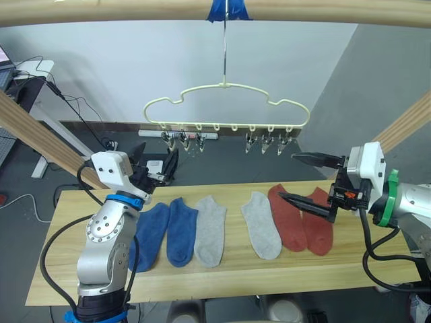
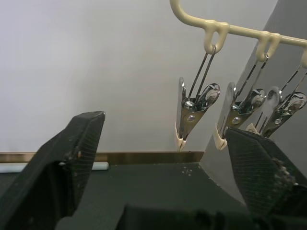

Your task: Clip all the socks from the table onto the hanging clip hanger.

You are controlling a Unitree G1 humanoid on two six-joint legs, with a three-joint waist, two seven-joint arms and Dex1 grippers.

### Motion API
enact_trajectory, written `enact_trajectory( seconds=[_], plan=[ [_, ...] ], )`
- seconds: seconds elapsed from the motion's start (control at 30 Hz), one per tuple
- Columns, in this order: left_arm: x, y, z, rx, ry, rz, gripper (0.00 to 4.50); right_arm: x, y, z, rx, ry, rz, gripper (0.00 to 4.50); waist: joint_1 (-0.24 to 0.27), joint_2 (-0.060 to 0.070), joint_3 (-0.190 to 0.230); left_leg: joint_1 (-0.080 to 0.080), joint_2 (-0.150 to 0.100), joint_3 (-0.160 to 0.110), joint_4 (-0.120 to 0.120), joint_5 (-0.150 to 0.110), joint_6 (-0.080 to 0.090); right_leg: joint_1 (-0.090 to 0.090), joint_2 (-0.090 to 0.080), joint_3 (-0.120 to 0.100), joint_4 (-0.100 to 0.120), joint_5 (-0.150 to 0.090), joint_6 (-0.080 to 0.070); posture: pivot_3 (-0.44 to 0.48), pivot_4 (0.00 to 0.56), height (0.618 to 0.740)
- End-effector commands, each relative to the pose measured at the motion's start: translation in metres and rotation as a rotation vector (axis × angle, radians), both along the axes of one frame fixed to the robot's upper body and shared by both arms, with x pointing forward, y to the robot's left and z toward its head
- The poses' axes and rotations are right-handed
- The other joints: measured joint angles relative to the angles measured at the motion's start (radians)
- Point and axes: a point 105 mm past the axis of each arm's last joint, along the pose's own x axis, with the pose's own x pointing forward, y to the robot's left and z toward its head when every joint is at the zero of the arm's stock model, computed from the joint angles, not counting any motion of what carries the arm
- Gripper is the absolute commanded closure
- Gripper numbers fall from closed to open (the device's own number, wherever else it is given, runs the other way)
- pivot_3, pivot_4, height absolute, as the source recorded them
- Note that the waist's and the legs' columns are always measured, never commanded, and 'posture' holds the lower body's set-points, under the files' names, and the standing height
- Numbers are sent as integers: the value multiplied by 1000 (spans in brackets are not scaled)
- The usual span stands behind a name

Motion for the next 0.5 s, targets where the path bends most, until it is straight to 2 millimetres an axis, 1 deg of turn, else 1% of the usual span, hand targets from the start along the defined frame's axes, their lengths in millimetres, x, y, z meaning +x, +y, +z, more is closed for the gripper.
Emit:
enact_trajectory(
  seconds=[0.03,0.27,0.37,0.5],
  plan=[
    [-3,-1,9,-3,-53,3,538,-8,8,8,-1,-36,42,0,-2,0,0,0,0,0,0,0,0,0,0,0,0,0,0,-256,327,740],
    [1,-3,14,3,-93,20,538,-16,20,15,17,-20,124,0,-3,-2,5,0,0,0,0,0,0,0,0,0,0,0,0,-265,326,740],
    [5,-2,16,-11,-104,34,538,-14,22,18,19,-27,131,0,-3,-3,6,0,0,0,0,0,0,0,0,0,0,0,0,-266,327,740],
    [7,-7,20,-25,-116,20,538,-12,23,20,17,-32,133,0,-3,-5,8,-2,0,0,0,0,0,-2,0,-1,0,0,0,-267,328,740]
  ],
)
